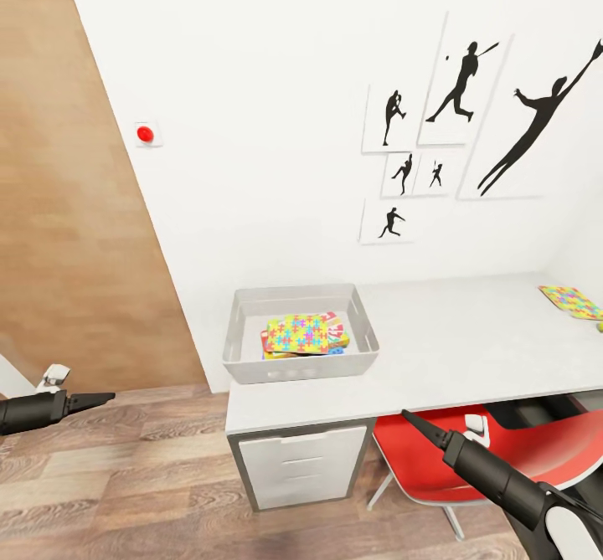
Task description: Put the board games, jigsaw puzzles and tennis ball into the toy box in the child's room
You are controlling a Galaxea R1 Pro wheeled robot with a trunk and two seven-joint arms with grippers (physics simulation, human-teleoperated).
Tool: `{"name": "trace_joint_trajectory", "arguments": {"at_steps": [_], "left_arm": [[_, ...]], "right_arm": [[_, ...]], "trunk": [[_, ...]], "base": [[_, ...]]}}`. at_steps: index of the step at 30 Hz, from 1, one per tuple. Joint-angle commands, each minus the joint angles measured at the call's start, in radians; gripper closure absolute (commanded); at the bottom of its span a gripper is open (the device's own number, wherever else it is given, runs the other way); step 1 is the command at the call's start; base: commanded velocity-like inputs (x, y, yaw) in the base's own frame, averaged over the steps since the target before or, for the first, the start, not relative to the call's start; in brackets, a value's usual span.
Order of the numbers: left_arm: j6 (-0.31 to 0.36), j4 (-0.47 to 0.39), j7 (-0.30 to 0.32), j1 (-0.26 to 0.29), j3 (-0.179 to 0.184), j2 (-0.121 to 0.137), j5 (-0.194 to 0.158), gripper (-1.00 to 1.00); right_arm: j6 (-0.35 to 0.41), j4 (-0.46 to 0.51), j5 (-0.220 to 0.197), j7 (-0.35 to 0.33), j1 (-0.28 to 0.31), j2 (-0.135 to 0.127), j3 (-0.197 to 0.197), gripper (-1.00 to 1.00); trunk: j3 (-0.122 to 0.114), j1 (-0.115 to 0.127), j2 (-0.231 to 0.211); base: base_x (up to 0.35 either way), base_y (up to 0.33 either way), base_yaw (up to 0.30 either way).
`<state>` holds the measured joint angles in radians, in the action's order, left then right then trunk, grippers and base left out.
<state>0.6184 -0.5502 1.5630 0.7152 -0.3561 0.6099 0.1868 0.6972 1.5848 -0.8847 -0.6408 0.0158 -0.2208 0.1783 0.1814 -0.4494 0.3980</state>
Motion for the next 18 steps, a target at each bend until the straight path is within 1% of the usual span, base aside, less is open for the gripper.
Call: {"name": "trace_joint_trajectory", "arguments": {"at_steps": [1,9,14,18], "left_arm": [[0.011,-0.001,0.008,0.001,-0.005,-0.001,0.011,-1.00],[0.010,-0.001,0.008,0.001,-0.005,0.000,0.011,-1.00],[0.011,-0.001,0.008,0.001,-0.004,-0.001,0.011,-1.00],[0.010,-0.001,0.008,0.000,-0.004,0.000,0.011,-1.00]], "right_arm": [[0.007,0.000,-0.005,0.000,0.001,0.000,0.001,-1.00],[0.008,0.000,-0.005,0.000,0.001,0.000,0.001,-1.00],[0.008,0.000,-0.005,-0.004,0.001,0.000,0.002,-1.00],[0.008,-0.001,-0.005,-0.006,0.001,-0.001,0.003,-1.00]], "trunk": [[0.002,-0.001,0.002],[0.001,-0.001,0.002],[-0.004,-0.001,0.002],[-0.008,-0.001,0.002]], "base": [[0.000,0.000,0.000],[0.000,0.000,-0.018],[0.000,-0.063,-0.155],[0.000,-0.220,-0.200]]}}
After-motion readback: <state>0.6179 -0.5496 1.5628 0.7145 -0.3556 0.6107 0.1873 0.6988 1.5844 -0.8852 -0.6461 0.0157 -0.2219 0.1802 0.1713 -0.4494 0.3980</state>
